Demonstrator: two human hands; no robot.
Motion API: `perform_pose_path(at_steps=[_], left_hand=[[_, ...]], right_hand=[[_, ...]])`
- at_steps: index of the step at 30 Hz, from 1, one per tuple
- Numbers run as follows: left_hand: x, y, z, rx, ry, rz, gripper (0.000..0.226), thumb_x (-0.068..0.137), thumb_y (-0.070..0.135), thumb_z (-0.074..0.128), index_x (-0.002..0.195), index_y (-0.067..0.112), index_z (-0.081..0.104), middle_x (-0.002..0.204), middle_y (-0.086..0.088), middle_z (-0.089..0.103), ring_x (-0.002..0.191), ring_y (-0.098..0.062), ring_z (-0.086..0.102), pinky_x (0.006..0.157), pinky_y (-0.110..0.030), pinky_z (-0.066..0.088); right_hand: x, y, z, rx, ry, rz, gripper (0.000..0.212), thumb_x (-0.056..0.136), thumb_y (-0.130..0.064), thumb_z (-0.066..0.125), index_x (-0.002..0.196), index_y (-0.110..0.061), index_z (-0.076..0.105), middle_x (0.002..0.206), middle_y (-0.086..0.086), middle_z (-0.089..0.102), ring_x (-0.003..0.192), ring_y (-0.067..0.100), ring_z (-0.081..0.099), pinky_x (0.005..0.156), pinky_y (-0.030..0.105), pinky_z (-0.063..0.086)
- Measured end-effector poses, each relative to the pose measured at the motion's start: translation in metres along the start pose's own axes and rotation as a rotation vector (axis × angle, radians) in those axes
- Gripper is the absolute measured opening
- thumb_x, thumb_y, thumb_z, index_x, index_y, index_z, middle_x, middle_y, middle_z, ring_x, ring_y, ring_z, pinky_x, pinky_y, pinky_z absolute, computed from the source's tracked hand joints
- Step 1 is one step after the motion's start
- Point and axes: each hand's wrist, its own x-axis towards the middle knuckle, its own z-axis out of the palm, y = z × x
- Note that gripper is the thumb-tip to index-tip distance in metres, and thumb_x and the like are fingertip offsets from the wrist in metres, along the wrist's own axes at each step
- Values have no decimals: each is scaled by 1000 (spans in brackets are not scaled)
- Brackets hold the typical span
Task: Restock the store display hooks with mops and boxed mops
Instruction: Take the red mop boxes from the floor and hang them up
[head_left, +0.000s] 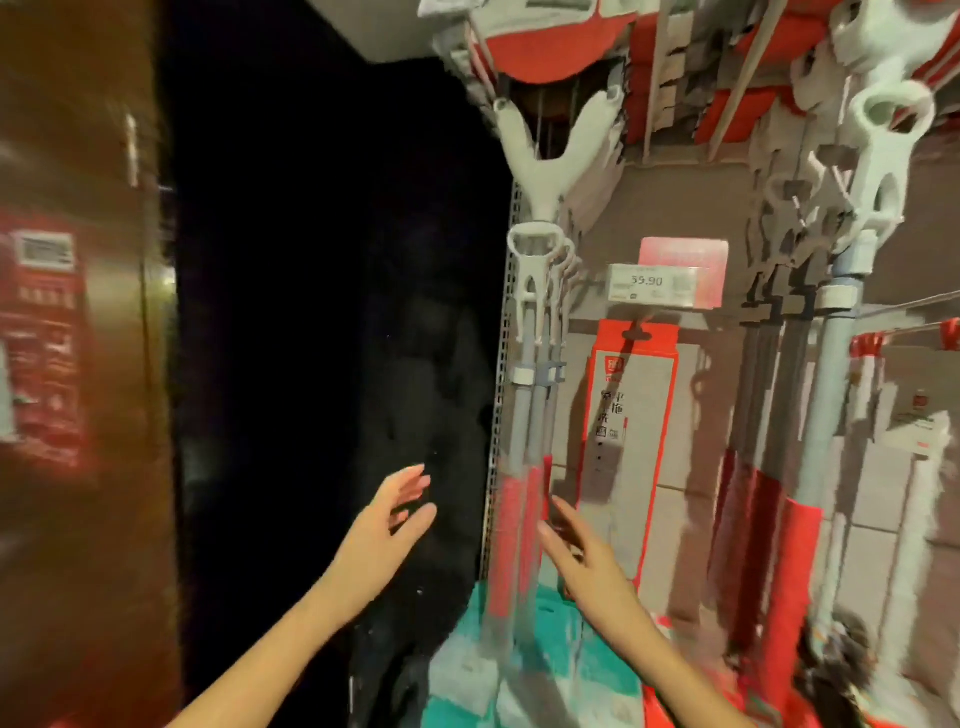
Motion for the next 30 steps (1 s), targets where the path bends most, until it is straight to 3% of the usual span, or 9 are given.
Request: perform_pose_path(at_steps=[4, 10, 18, 22, 24, 27, 30], left_hand=[[-44, 3, -107, 119, 122, -47, 40, 92, 20, 58, 126, 37, 45, 125, 13, 57, 120, 1, 50, 106, -29, 38], [-114, -8, -261, 245, 225, -95, 36, 95, 25, 54, 130, 27, 48, 130, 10, 56, 122, 0, 49, 104, -19, 38], [-217, -66, -487, 378, 344, -305, 35, 93, 28, 57, 126, 32, 48, 129, 6, 56, 122, -11, 52, 109, -38, 39], [-242, -101, -572, 376, 395, -386, 37, 93, 13, 57, 129, 12, 50, 121, 1, 58, 117, -14, 54, 97, -14, 42], [-245, -127, -602, 362, 423, -421, 35, 93, 9, 57, 127, 10, 51, 118, -2, 58, 110, -11, 54, 91, -7, 41], [-246, -177, -641, 352, 420, -493, 36, 92, 16, 58, 128, 15, 51, 120, -3, 59, 110, -11, 54, 102, -25, 42], [-243, -240, -668, 311, 391, -546, 35, 93, 20, 57, 126, 17, 49, 124, -7, 58, 114, -16, 54, 103, -36, 42]], right_hand=[[3, -50, 88, 97, -80, -61, 47, 94, -24, 56, 139, -15, 45, 126, 4, 57, 107, 6, 53, 92, 13, 36], [-2, -122, 240, 120, -304, -146, 53, 94, -45, 51, 143, -30, 38, 131, -13, 51, 120, 3, 47, 98, 20, 32], [-45, -186, 501, 204, -524, -124, 56, 93, -45, 53, 143, -26, 38, 137, -3, 51, 125, 10, 49, 107, 31, 38], [-51, -208, 608, 250, -556, -62, 52, 94, -38, 54, 142, -22, 40, 133, -1, 53, 112, 6, 50, 92, 20, 35], [-51, -211, 655, 264, -574, -25, 51, 95, -34, 54, 141, -18, 40, 134, 4, 53, 110, 7, 51, 89, 18, 35], [-43, -205, 717, 224, -626, 6, 54, 96, -36, 53, 144, -17, 37, 135, 4, 51, 109, 6, 49, 89, 19, 34], [-29, -179, 778, 170, -638, 70, 56, 95, -40, 53, 144, -19, 36, 137, 3, 50, 111, 8, 49, 90, 22, 36]])
